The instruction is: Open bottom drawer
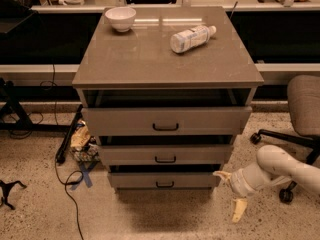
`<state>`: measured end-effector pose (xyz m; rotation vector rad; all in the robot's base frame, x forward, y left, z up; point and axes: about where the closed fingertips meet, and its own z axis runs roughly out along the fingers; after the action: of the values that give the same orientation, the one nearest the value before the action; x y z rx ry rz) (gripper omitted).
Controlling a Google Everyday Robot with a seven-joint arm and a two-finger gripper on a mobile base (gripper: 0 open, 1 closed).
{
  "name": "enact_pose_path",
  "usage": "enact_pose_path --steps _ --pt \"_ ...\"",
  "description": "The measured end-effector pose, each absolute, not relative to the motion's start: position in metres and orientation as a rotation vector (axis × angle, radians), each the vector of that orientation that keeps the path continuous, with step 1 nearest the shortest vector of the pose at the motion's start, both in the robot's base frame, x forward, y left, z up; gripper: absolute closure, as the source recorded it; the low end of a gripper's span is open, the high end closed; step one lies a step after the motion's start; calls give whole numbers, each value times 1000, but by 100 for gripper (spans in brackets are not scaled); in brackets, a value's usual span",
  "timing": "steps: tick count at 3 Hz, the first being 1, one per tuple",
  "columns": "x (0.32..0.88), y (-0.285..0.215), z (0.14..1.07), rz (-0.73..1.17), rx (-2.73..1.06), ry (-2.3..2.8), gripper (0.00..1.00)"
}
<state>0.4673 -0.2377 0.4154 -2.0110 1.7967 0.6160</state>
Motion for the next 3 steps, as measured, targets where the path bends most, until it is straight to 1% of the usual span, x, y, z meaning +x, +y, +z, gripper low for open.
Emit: enact_pose_path --steps 1,2,3 --pt "477 -230 343 623 -2019 1685 0" --pt "477 -230 343 623 -2020 1685 0" --pt "489 -224 316 566 -2022 1674 0"
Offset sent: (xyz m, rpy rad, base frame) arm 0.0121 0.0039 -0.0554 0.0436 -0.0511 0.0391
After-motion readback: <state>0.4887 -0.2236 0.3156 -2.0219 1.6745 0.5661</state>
